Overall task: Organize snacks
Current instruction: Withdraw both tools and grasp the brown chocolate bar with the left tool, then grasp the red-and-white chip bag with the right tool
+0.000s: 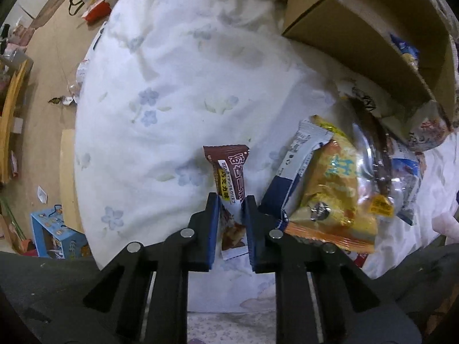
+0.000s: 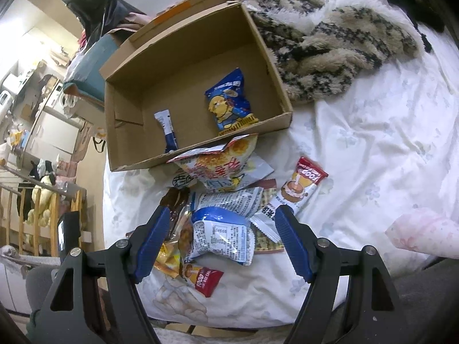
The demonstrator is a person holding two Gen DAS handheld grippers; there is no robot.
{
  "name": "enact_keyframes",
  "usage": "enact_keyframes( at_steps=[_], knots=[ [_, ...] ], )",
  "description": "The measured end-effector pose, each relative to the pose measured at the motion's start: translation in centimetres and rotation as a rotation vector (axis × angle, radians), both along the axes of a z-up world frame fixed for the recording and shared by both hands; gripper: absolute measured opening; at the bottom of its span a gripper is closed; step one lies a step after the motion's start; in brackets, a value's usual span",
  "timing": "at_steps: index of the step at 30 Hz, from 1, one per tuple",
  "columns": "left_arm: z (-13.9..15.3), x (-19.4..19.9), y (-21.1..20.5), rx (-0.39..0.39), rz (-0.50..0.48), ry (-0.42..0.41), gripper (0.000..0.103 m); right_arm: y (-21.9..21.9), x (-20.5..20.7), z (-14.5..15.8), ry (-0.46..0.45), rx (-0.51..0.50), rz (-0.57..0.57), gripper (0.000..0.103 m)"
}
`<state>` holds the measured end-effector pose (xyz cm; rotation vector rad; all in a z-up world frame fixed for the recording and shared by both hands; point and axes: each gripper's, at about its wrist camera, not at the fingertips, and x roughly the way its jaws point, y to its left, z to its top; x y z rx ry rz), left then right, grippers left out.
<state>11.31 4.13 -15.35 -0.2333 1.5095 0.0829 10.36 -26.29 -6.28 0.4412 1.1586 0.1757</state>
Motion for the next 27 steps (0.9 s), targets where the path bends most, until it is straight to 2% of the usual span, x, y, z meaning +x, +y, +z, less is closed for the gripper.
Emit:
enact_keyframes(
  at_steps=[3,6,9,12,17,27],
  knots=[
    [1.7,-0.7,0.3,0.003,-0.001,-0.049,0.011,-0.3,0.0,-0.1,0.008,0.016,-0.013,0.078],
    [4.7,-1.3,0.1,0.058,-0.028,-0.163,0.011,-0.2,0.2,-0.2,0.02,0.024,-0.011,0.078],
    [6.4,-1.7,-0.4,0.046,-0.043,-0.234,0.011,0.1,0.9,-0.6,0.036,0.024,-0.006,0.078],
    [7.3,-2.1,-0.9,0.018,-0.054,-0.271,0.011,0.6,2.2,-1.2,0.058,0.006,0.013,0.079],
    [8.2,-1.5,-1.5,0.048,-0.102,-0.337,0.011,2.2,4.5,-2.8,0.089,-0.046,0.05,0.08],
    [8.4,-0.6,-2.9,0.043,-0.146,-0.369,0.011,5.9,7.1,-5.0,0.075,-0.179,0.14,0.08]
  ],
)
